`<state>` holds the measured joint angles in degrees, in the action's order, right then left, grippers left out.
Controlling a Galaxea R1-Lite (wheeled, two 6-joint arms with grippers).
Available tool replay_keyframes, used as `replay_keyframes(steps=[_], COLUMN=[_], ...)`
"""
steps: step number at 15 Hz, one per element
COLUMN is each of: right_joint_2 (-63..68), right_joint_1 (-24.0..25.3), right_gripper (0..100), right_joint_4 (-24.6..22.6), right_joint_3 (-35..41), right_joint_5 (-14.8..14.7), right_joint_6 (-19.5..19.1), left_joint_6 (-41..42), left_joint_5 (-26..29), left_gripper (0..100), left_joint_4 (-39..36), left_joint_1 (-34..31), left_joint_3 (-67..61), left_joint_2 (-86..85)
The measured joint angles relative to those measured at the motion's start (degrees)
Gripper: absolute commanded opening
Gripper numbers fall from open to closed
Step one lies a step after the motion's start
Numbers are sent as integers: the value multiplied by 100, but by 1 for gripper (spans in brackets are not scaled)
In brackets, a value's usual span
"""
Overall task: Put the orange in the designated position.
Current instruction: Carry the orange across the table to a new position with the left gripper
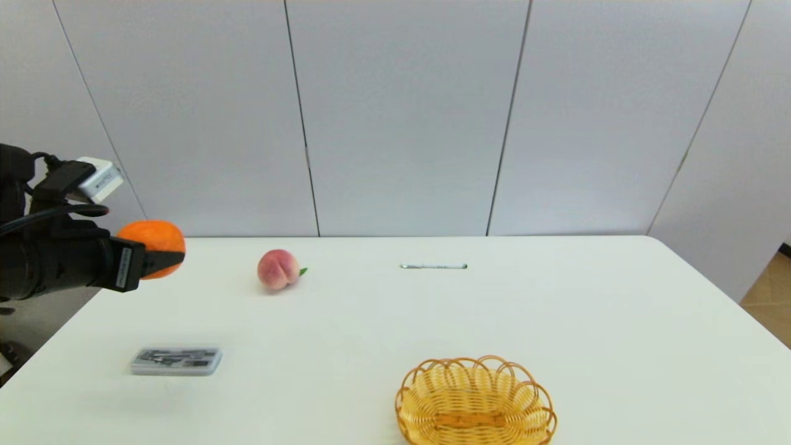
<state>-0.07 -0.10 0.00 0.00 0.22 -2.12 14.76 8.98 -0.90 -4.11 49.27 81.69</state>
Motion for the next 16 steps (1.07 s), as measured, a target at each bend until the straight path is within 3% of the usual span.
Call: replay_keyframes(steps=[10, 16], right_joint_2=[0, 0], right_joint_1=[0, 0], right_gripper=[100, 100], right_joint_4=[0, 2], right_joint_3=[0, 0], right_joint_5=[2, 0], right_joint_6=[-2, -2], left_joint_6=[9, -94], left_joint_5=[22, 30], left_gripper=[0, 0], left_joint_4=[-369, -557], left_joint_1=[34, 389], left_joint_3=[485, 513], left_joint_2=[1175, 1534])
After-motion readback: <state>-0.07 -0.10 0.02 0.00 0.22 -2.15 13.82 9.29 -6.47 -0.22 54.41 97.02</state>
